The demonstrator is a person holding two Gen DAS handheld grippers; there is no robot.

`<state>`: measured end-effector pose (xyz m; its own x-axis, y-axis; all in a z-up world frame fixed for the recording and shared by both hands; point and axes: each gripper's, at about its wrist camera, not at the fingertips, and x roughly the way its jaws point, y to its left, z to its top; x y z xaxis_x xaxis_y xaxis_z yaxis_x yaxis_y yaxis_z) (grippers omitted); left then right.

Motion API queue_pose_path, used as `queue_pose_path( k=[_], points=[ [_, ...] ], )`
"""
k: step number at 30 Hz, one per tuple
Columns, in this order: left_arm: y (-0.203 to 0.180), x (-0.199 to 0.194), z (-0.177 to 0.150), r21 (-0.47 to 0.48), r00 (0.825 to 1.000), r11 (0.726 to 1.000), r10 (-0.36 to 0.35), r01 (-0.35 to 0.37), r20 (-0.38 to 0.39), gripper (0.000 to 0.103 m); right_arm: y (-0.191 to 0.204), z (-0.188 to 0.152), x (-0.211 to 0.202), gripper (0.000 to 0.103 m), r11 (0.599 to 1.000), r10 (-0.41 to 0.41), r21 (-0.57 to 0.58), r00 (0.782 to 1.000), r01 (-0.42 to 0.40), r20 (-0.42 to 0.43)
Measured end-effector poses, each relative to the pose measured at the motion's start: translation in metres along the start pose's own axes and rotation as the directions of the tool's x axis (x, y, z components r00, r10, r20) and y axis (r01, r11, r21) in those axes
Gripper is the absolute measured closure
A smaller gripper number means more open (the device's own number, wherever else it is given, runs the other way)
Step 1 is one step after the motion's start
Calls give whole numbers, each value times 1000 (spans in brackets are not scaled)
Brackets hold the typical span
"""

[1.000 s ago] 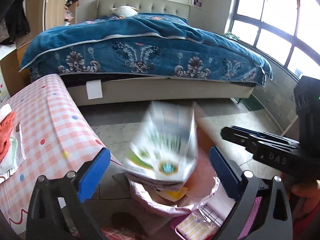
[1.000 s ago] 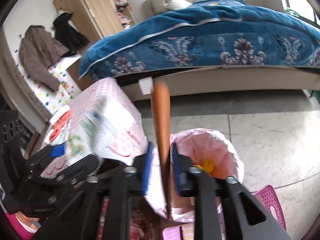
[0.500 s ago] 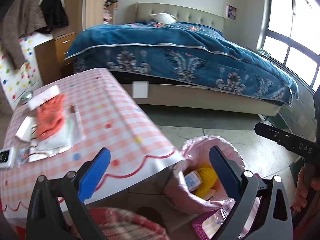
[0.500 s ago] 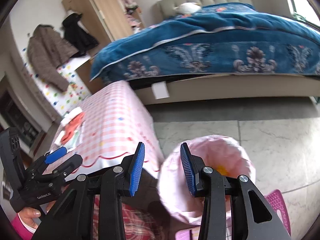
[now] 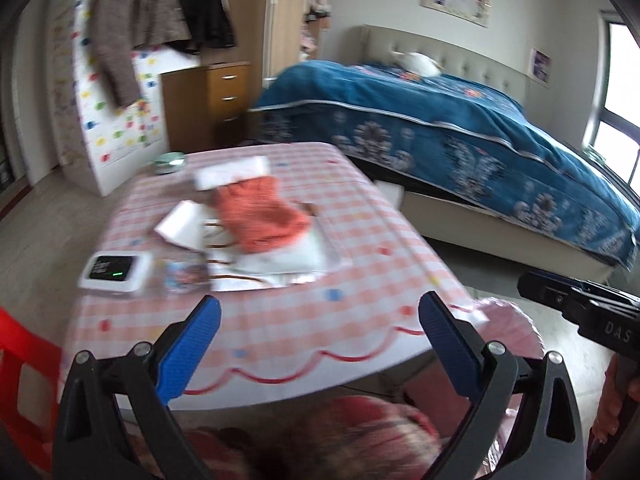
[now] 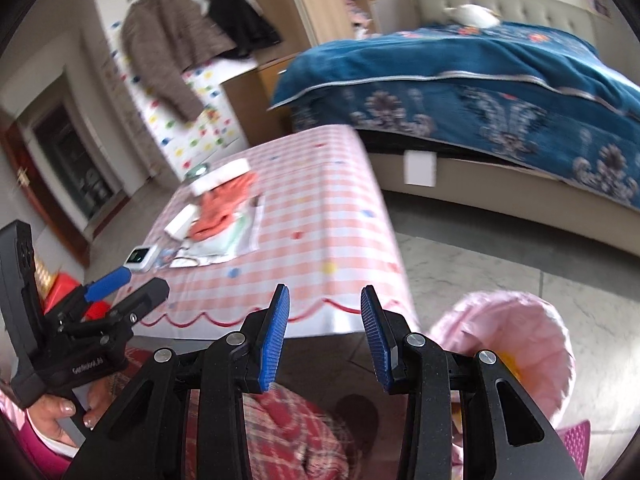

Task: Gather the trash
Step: 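Move both tools back over the table toward the orange glove, then grasp the orange knitted glove with the right gripper and lift it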

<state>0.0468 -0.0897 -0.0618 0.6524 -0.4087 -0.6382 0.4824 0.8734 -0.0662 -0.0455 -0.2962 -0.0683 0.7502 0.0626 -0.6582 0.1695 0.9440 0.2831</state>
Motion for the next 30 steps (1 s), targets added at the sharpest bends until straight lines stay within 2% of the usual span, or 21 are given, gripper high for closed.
queue_pose_path(
  k=[5,10,19,20,23,30],
  points=[
    [50,-3,4,-74,996,994,85,-85,5,7,35,13,24,63,997,40,-65,999,-41,-22],
    [88,-1,5,-134,990,981,140,-140,-3,7,68,29,53,63,990,65,-122,997,-71,-51],
    [127,15,16,-170,980,965,198,-200,-29,7,119,65,114,62,967,94,-227,990,-117,-106],
    [131,16,18,-172,978,963,206,-208,-30,7,126,71,125,62,963,93,-242,989,-118,-114],
    [143,21,26,-185,974,957,222,-224,-36,7,137,81,148,52,957,83,-266,988,-116,-132],
    [162,36,34,-203,968,946,243,-251,-66,7,162,96,224,45,937,-15,-342,973,-67,-231]
  ],
)
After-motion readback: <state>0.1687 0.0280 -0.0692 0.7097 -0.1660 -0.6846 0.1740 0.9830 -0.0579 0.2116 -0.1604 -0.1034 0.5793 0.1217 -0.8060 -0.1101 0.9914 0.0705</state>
